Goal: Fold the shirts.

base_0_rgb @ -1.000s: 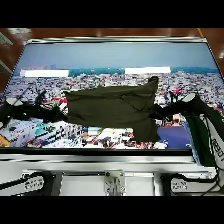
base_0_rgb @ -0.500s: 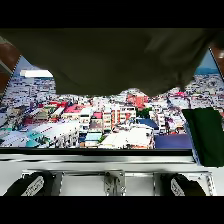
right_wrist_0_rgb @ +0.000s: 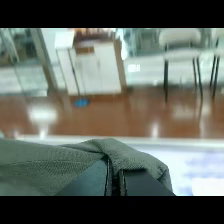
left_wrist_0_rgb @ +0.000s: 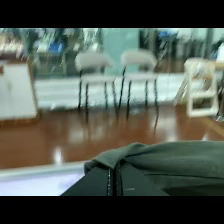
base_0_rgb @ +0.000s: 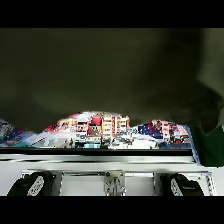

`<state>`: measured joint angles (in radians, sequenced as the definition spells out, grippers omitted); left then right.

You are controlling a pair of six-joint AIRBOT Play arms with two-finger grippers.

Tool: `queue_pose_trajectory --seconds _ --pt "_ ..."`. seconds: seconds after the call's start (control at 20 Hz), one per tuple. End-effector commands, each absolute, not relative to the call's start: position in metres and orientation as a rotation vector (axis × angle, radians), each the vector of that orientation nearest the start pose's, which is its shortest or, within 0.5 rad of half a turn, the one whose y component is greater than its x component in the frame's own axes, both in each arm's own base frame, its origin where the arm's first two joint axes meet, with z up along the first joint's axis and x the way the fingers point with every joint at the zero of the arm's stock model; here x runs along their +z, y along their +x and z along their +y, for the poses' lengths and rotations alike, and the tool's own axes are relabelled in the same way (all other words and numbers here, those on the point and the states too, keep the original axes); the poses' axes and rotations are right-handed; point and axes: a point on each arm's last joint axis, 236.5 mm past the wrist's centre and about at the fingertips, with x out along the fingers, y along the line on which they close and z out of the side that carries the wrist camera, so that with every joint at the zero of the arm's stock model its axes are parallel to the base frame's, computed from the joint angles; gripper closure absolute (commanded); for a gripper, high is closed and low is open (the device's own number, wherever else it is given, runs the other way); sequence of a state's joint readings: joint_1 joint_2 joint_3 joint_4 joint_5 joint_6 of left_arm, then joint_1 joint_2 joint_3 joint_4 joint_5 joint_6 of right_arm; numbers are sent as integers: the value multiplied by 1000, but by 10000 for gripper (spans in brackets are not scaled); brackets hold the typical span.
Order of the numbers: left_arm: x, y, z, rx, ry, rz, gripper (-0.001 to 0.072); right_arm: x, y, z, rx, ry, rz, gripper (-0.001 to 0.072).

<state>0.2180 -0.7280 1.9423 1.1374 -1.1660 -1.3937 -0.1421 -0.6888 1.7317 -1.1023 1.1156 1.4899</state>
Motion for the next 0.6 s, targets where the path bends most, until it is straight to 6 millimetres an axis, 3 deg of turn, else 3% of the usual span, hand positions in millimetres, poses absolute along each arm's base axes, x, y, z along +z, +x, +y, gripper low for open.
queue_pose_trajectory --seconds 0.0,0.15,0.3,0.45,0.55 --pt "447 249 -5 -43 24 222 667 402 279 53 241 169 387 654" --pt "345 298 6 -53 -37 489 667 311 329 42 209 248 725 654" --pt "235 350 18 -49 -115 729 667 214 395 34 184 332 938 654" --pt "160 408 28 -30 -224 845 667 133 477 27 137 408 960 654" --pt "122 446 24 -45 -328 869 667 100 522 39 147 497 912 654"
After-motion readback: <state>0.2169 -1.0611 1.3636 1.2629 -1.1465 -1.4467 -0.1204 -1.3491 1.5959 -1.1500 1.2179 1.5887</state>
